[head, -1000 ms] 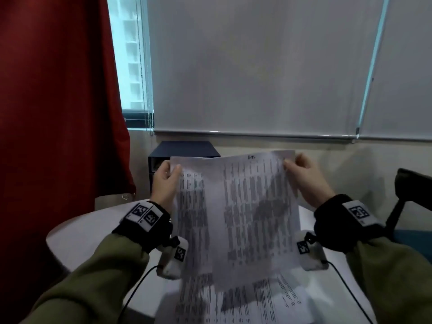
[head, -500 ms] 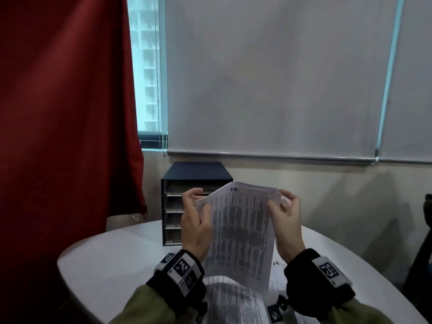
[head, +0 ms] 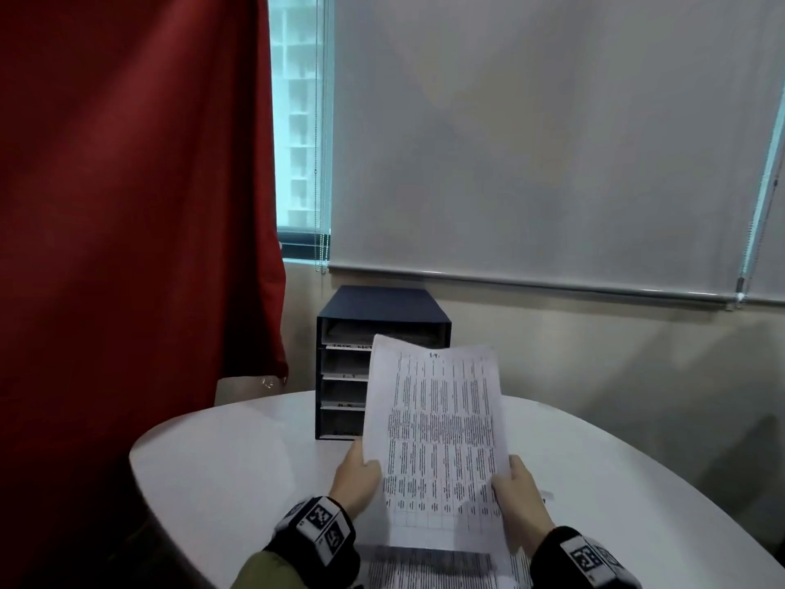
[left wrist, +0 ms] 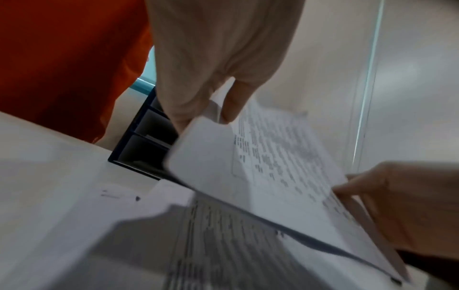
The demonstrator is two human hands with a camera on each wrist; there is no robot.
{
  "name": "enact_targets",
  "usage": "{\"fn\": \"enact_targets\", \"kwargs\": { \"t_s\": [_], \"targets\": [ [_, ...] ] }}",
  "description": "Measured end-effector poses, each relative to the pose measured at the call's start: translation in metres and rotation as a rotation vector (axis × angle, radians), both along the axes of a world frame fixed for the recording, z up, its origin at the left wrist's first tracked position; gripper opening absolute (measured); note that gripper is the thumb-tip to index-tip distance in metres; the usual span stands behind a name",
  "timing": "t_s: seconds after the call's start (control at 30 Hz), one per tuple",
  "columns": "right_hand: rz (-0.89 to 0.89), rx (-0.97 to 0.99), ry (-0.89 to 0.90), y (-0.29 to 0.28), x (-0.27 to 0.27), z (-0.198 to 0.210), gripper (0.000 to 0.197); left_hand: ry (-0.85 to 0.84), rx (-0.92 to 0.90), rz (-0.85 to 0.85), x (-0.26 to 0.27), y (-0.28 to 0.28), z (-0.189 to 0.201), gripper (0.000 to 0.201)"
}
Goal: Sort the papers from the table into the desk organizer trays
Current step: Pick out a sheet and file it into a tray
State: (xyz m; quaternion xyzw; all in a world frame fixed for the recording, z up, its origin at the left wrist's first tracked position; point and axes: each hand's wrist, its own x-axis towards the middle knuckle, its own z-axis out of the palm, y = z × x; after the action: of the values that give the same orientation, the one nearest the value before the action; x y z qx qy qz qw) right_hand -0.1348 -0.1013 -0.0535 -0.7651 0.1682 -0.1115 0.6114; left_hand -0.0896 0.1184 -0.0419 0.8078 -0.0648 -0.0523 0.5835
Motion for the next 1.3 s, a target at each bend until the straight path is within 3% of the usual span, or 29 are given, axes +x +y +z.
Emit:
{"fn": "enact_targets", "kwargs": {
  "t_s": [0.17, 0.33, 0.47, 0.57, 0.63, 0.7, 0.8, 0.87, 0.93, 1.0, 1.13, 1.2, 1.3],
  "targets": [
    [0.145, 0.109, 0.178, 0.003, 0.032, -0.008, 0.057, 0.085, 0.03, 0.154, 0.022, 0.023, 0.001, 0.04],
    [0.159, 0.171, 0.26, 0.012, 0.07, -0.009, 0.039, 0.158, -0.032, 0.211, 0.041, 0.039, 0.009, 0.013],
    [0.131, 0.211, 0.255, 0.013, 0.111, -0.006, 0.047, 0.163, -0.099, 0.203, 0.07, 0.046, 0.022, 0.022],
    [0.12, 0.22, 0.28, 0.014, 0.135, 0.015, 0.033, 0.213, -0.219, 0.18, 0.091, 0.051, 0.036, 0.006],
    [0.114, 0.233, 0.261, 0.014, 0.149, 0.034, 0.023, 0.322, -0.283, 0.095, 0.095, 0.054, 0.046, 0.016],
    [0.119, 0.242, 0.219, 0.012, 0.16, 0.05, 0.015, 0.434, -0.201, -0.008, 0.092, 0.056, 0.053, 0.025],
    [0.203, 0.192, 0.266, 0.011, 0.156, 0.063, 0.011, 0.429, -0.129, -0.032, 0.101, 0.062, 0.052, 0.034],
    [0.274, 0.141, 0.395, 0.01, 0.147, 0.064, 0.011, 0.401, -0.219, 0.029, 0.111, 0.061, 0.048, 0.033],
    [0.305, 0.21, 0.449, 0.01, 0.145, 0.064, 0.011, 0.409, -0.369, 0.1, 0.12, 0.052, 0.047, 0.023],
    [0.249, 0.383, 0.382, 0.013, 0.153, 0.065, 0.004, 0.392, -0.489, 0.167, 0.133, 0.04, 0.048, 0.013],
    [0.095, 0.744, 0.117, 0.027, 0.178, 0.078, 0.007, 0.309, -0.761, 0.27, 0.163, 0.026, 0.059, 0.019],
    [0.058, 0.782, 0.026, 0.033, 0.185, 0.081, 0.019, 0.257, -0.824, 0.247, 0.169, 0.019, 0.068, 0.013],
    [0.053, 0.842, -0.045, 0.035, 0.186, 0.077, 0.017, 0.238, -0.865, 0.229, 0.168, 0.014, 0.071, 0.023]
  ]
}}
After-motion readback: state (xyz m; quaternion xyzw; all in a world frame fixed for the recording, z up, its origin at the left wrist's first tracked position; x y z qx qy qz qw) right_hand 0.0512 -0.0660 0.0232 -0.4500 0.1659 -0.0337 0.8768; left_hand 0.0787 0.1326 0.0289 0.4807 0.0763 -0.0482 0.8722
